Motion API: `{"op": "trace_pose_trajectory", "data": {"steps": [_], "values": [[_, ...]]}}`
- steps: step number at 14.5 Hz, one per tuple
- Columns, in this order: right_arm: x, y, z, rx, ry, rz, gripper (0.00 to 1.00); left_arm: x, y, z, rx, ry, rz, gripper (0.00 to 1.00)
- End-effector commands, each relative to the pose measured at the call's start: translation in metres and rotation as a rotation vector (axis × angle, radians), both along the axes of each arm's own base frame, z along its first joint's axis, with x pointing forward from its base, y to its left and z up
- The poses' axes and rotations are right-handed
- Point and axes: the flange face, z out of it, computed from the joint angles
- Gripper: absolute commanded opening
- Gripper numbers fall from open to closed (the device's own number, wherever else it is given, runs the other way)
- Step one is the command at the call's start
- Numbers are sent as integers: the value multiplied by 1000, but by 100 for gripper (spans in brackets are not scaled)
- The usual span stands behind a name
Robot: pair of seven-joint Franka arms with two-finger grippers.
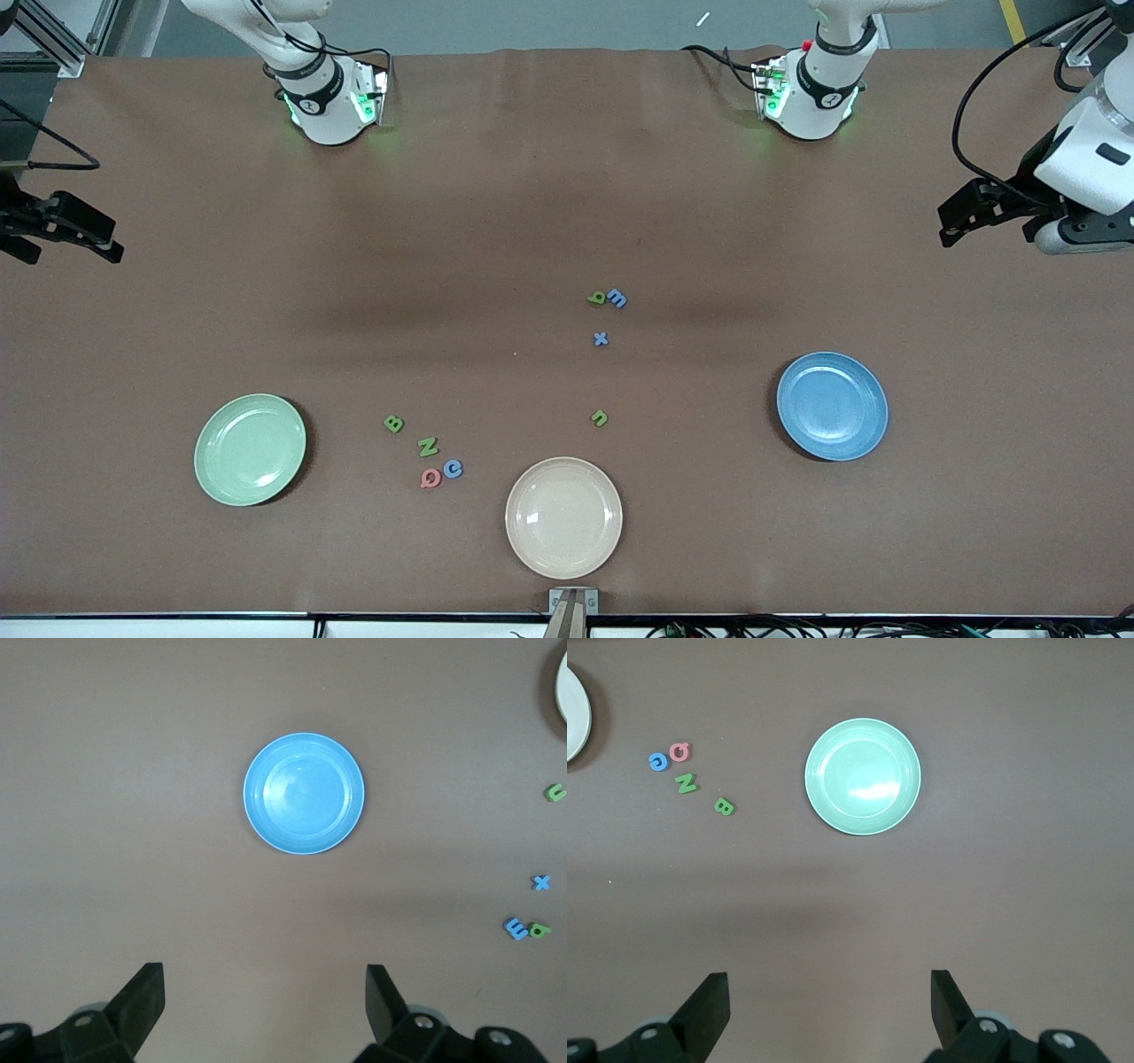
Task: Sort upper and lower case letters into plates
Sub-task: 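Move the left gripper toward the blue e while the right gripper reaches the B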
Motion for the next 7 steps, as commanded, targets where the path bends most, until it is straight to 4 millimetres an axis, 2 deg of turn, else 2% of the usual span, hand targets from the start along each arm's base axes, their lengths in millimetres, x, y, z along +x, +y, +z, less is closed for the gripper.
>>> {"op": "trace_pose_trajectory", "data": {"steps": [1,3,5,7], "values": [[2,-5,3,-2,-4,-12,100,3,-3,9,-14,-15,-40,100],[2,-5,3,-2,-4,-11,100,4,-8,17,-16,-32,-48,100],[6,-3,-4,9,4,-7,100,16,-18,5,-63,-10,-43,100],[31,7,-46,16,54,9,100,28,-52,-27,-113,55,-35,100]]}}
